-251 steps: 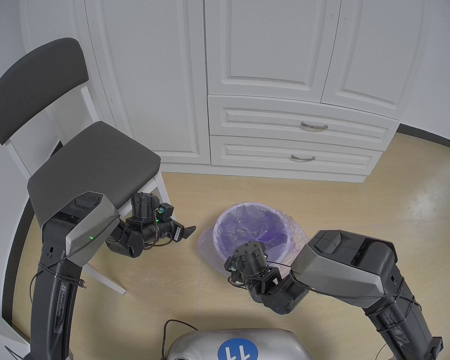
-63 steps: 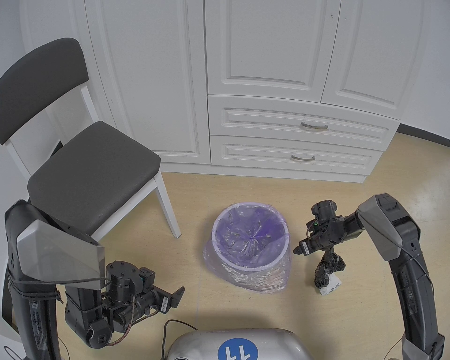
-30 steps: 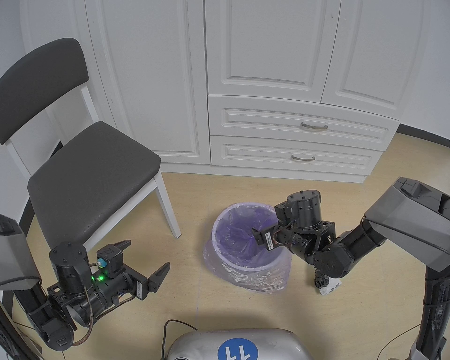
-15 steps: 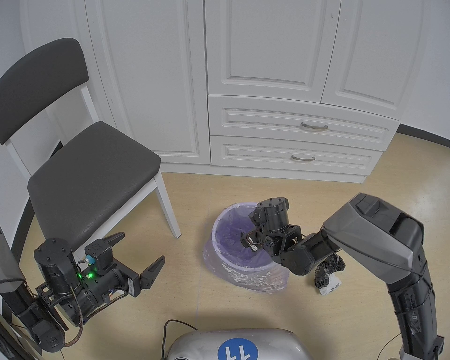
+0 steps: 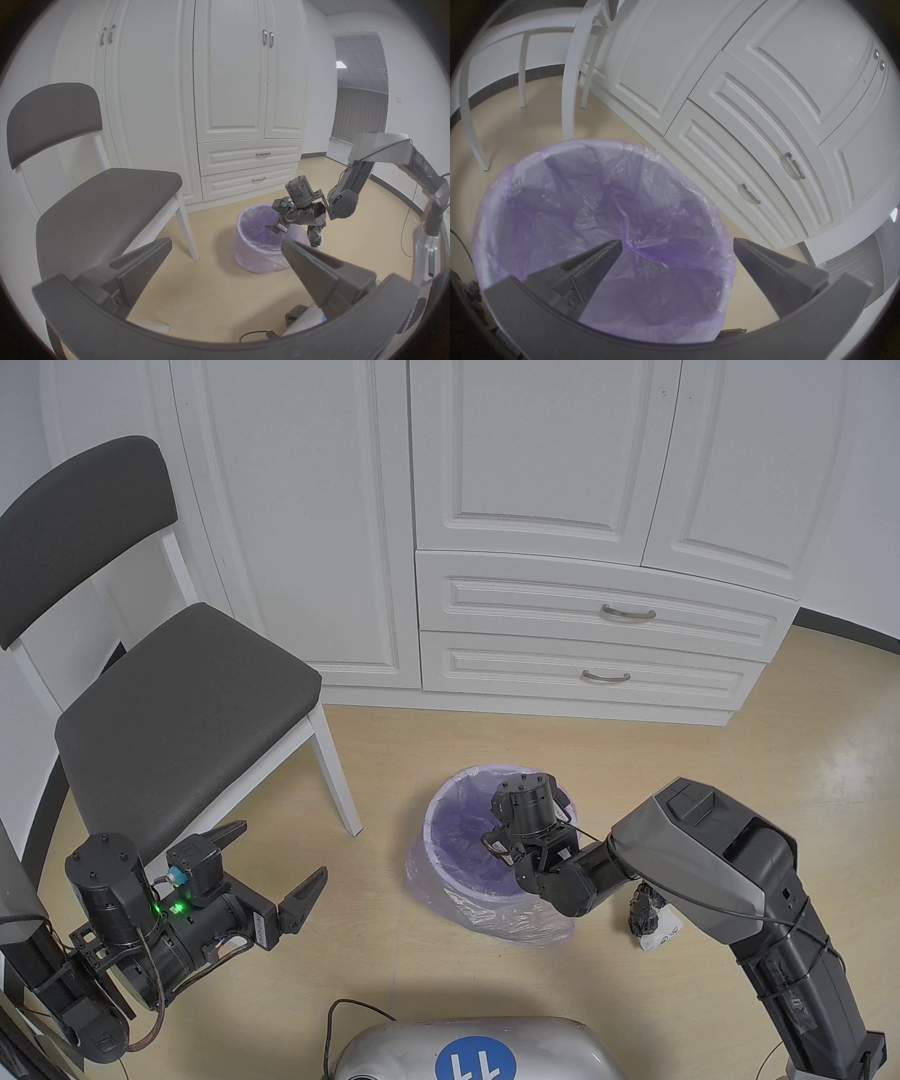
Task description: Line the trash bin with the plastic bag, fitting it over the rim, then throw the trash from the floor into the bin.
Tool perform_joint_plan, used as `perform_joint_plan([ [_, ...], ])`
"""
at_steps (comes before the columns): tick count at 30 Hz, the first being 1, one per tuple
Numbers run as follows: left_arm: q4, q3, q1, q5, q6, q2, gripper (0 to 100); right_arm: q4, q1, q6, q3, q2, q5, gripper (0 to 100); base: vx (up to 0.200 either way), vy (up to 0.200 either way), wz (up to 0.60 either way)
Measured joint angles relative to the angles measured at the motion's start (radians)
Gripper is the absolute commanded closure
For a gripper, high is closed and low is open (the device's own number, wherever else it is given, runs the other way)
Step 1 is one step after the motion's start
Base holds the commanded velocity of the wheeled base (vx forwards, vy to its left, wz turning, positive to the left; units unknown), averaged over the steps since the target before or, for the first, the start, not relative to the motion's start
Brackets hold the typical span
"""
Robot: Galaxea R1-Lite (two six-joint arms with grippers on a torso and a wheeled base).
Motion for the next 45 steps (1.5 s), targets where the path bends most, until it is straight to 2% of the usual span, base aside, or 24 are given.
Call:
perform_joint_plan([
  [13,0.000,-0.003,0.004,0.000,0.000,0.000,0,0.001,0.005,-0.131,-0.275,0.166,-0.119,0,0.000,0.000,0.00],
  [24,0.000,-0.007,0.004,0.000,0.000,0.006,0,-0.002,0.017,-0.227,-0.373,0.248,-0.136,0,0.000,0.000,0.00],
  [45,0.000,-0.005,0.006,0.000,0.000,-0.004,0,-0.003,0.106,-0.248,-0.365,0.239,-0.135,0,0.000,0.000,0.00],
])
